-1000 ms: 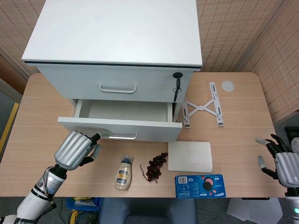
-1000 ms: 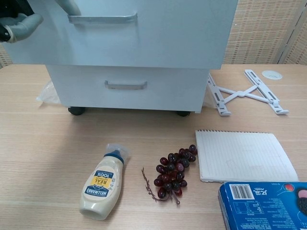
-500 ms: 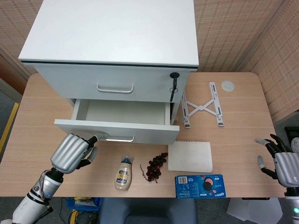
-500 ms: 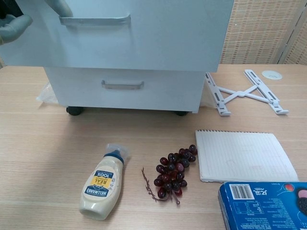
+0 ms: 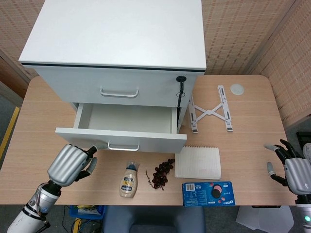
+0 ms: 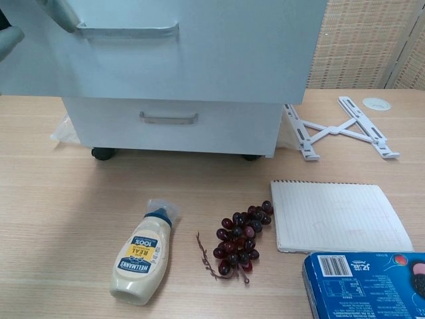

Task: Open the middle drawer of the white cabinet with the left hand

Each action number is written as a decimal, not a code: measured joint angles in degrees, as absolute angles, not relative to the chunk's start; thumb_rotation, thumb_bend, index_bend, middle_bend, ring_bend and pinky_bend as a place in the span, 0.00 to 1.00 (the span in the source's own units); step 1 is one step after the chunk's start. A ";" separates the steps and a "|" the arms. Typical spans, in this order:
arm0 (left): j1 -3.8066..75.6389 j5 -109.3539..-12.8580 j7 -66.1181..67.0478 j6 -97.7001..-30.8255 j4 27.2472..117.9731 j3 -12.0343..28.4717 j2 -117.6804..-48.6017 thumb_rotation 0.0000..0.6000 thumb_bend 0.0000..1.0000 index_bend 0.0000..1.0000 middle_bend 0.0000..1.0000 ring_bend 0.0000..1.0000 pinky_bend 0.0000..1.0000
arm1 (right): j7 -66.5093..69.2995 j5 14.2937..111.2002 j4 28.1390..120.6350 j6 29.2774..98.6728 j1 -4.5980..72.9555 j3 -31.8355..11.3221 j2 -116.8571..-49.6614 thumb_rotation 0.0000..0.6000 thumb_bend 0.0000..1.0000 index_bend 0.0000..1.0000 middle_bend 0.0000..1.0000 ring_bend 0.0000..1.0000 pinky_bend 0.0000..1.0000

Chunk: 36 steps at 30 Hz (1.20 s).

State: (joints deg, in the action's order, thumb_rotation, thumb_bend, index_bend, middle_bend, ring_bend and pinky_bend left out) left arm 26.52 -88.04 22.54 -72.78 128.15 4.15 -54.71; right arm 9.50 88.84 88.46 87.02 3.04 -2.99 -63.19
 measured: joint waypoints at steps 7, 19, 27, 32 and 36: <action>25.53 -89.53 21.60 -74.02 128.09 4.28 -54.98 1.00 0.60 0.28 0.89 0.94 1.00 | 9.70 88.80 88.21 86.83 3.15 -2.96 -63.29 1.00 0.44 0.24 0.30 0.21 0.32; 23.01 -91.78 19.62 -76.62 127.33 4.23 -53.79 1.00 0.60 0.33 0.85 0.88 0.96 | 9.79 88.59 88.12 87.06 2.92 -2.93 -63.14 1.00 0.44 0.24 0.30 0.21 0.32; 18.25 -92.53 17.45 -81.11 124.13 2.35 -52.96 1.00 0.60 0.54 0.75 0.74 0.86 | 9.56 88.34 88.48 87.30 2.64 -2.93 -62.85 1.00 0.44 0.24 0.30 0.21 0.32; 14.79 -91.89 16.62 -84.47 120.45 1.37 -53.24 1.00 0.60 0.56 0.71 0.68 0.80 | 9.42 88.05 88.60 87.01 2.67 -2.97 -62.73 1.00 0.44 0.24 0.30 0.21 0.32; 12.84 -90.67 16.26 -86.76 116.72 1.15 -54.55 1.00 0.60 0.57 0.67 0.64 0.74 | 9.20 87.97 88.74 86.61 2.90 -3.04 -62.70 1.00 0.44 0.24 0.30 0.21 0.32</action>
